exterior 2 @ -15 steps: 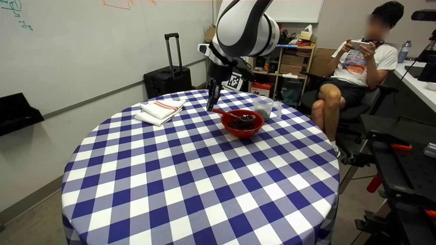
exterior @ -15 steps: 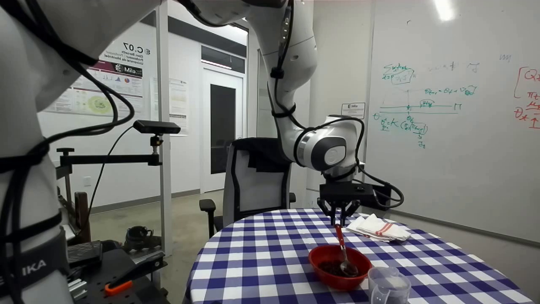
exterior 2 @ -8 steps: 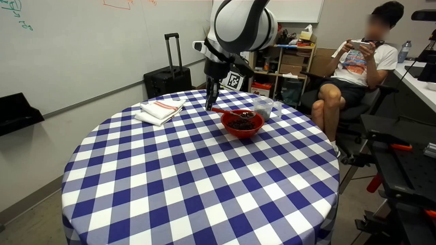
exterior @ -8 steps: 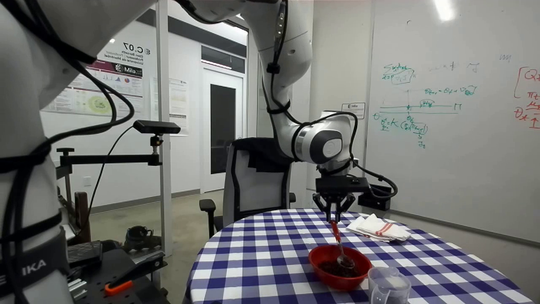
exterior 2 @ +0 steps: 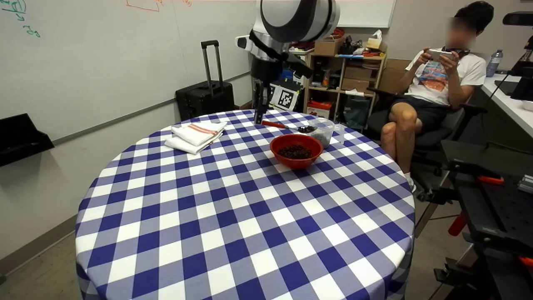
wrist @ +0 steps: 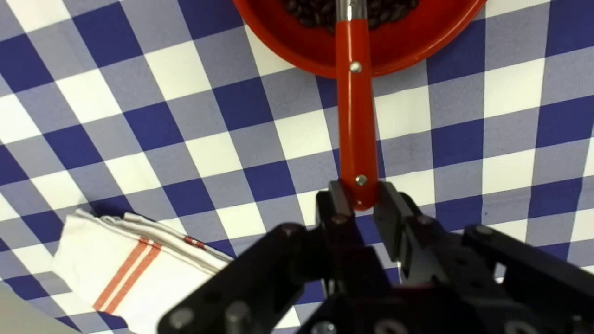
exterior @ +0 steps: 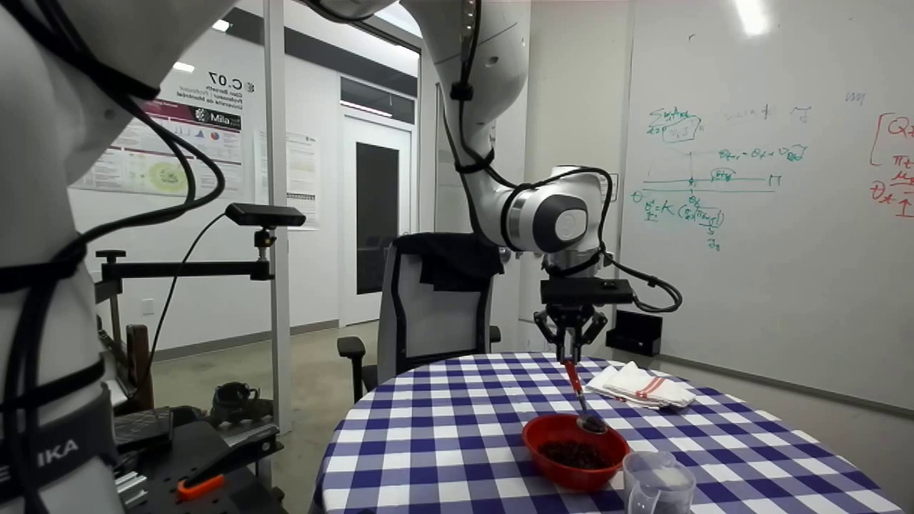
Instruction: Put a spoonful of the things in the red bowl into the jug
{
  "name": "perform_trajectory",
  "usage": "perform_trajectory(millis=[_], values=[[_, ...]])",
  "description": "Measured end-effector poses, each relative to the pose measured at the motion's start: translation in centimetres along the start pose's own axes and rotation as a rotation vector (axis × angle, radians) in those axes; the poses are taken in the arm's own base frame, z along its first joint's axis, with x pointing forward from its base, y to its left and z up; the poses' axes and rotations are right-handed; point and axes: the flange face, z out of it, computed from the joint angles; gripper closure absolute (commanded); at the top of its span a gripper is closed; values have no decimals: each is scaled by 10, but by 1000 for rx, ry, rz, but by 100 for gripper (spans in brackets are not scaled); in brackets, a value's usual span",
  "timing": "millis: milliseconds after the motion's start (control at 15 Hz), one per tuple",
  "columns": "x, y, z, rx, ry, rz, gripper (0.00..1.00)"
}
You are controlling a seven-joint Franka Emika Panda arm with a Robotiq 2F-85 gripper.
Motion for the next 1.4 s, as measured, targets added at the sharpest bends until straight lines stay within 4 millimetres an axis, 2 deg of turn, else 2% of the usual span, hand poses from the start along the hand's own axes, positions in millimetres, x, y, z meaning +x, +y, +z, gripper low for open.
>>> perform_trajectory(millis=[733, 1400], values=[[-12, 40, -27, -8, -33, 46, 95], [-41, 79, -40, 8, 11, 159, 95]])
